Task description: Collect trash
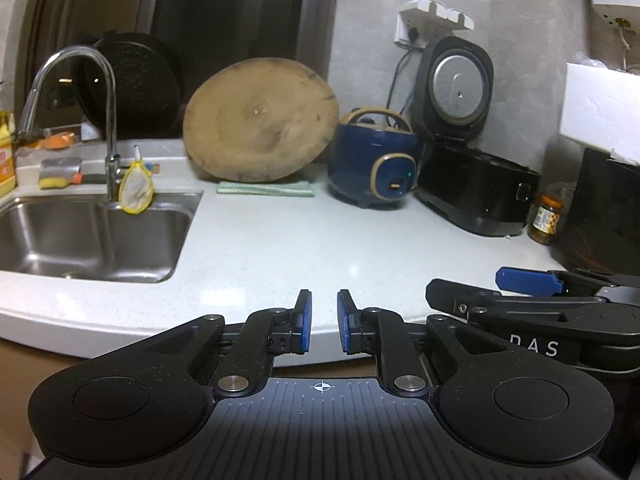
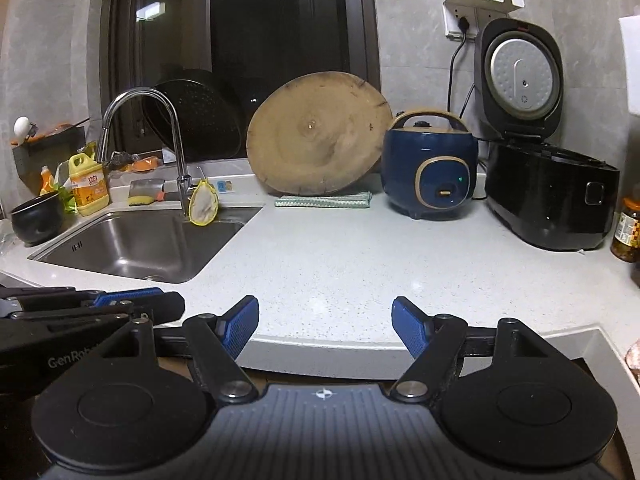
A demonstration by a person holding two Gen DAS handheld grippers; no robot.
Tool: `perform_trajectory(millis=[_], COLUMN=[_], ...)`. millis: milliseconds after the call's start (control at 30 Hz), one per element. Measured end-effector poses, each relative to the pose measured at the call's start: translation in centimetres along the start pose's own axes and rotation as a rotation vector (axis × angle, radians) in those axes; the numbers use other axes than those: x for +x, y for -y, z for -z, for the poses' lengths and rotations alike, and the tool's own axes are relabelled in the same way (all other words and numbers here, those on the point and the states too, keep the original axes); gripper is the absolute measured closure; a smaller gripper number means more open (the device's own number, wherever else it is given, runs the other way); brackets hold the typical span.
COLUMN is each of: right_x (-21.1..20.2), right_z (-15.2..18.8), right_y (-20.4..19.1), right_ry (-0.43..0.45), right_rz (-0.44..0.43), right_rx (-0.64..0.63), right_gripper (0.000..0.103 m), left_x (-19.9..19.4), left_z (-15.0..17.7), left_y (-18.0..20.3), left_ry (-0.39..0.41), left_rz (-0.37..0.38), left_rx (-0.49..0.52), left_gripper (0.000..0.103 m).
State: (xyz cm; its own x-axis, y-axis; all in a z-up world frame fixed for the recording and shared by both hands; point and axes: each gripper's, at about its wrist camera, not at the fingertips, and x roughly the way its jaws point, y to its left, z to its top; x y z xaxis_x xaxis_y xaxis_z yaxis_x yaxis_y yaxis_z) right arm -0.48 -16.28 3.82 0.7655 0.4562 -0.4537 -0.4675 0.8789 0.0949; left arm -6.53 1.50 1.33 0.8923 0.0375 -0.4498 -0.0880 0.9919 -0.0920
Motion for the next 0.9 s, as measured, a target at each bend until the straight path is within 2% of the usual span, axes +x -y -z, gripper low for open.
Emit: perform_trajectory(millis=[500, 900], right_x=[-0.1, 0.21], right_z=[0.33, 0.3], right_y=[-0.3, 0.04], right_ry=[-0.015, -0.01], right_rz=[-0.011, 0.005], right_rx=[0.005, 0.016], right_gripper=[0.029, 0.029], left_x=[-0.39, 0.08], left_z=[0.14, -0.11], left_y=[-0.63, -0.18], left_ry=[-0.017, -0.011], left_rz=[0.008, 0.025], left_rx=[-0.022, 0.002], left_gripper=[0.086, 0.086])
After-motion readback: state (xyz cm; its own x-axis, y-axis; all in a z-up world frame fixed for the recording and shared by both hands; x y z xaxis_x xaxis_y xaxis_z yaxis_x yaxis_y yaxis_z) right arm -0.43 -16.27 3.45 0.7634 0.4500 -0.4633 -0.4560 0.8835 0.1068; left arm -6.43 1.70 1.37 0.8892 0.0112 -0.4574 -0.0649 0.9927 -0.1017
